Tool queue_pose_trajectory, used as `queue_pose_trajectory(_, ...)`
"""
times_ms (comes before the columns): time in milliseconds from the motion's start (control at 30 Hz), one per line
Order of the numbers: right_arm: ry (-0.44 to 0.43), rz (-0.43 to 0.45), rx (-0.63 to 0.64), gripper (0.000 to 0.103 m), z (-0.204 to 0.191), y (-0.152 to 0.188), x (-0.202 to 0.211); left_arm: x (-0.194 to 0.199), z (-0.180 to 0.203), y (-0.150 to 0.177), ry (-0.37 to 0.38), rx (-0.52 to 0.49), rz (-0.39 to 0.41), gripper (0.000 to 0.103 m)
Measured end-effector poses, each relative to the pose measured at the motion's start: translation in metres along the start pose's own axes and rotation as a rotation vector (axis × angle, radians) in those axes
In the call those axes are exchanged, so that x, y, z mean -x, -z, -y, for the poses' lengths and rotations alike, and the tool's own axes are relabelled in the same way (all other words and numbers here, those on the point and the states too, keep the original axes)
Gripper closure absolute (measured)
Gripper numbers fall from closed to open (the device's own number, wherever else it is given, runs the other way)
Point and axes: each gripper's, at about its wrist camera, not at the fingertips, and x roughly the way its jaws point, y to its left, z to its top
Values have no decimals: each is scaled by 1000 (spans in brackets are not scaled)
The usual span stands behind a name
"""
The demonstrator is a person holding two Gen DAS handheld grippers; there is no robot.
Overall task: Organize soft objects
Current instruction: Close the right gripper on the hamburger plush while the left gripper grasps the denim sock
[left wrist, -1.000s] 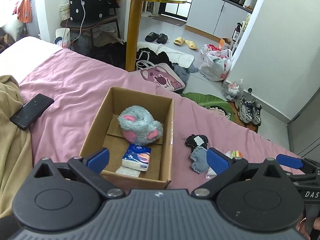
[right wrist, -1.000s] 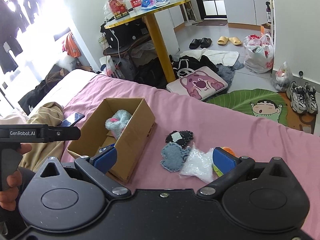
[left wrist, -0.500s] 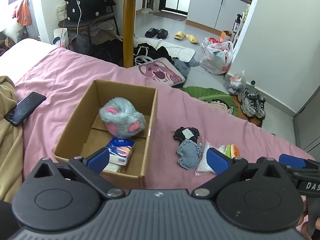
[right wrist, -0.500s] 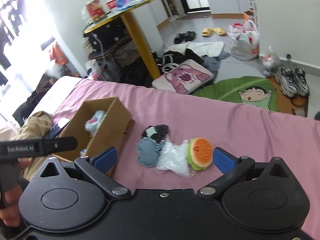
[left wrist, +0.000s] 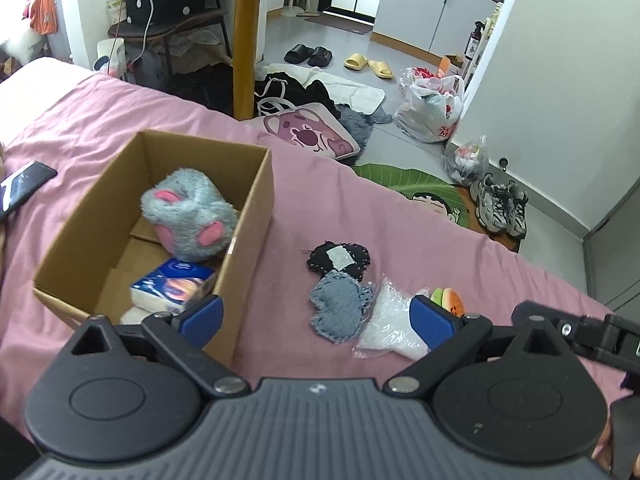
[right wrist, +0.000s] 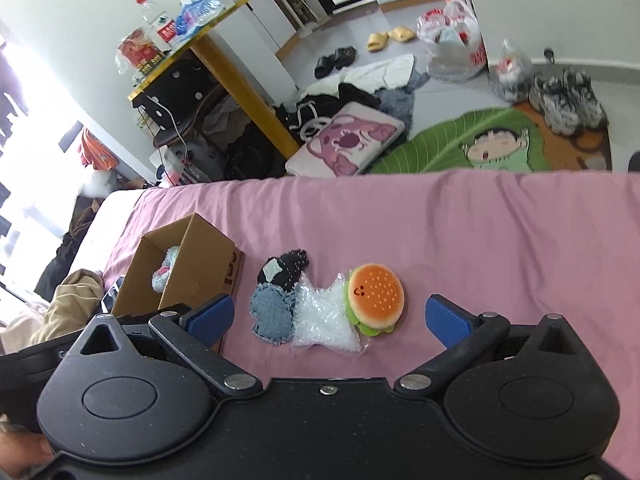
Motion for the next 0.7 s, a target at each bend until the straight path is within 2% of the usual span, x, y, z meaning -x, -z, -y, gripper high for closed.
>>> queue_pose_trajectory(233, 2, -14, -41, 0, 8, -1, -17, -33, 7, 4, 11, 44, -31, 25)
queue_pose_trajectory(300, 6, -16, -51, 1, 11, -3, -21, -44, 7, 6, 13, 58, -49, 35)
queue_pose_trajectory(433, 2, -36, -81, 12, 18, -6, -31, -62, 6, 10, 9, 73, -76, 40)
queue_pose_trajectory(700, 9, -84, -128, 21, 29, -6, -56, -91, 7, 14, -14, 85, -106, 47)
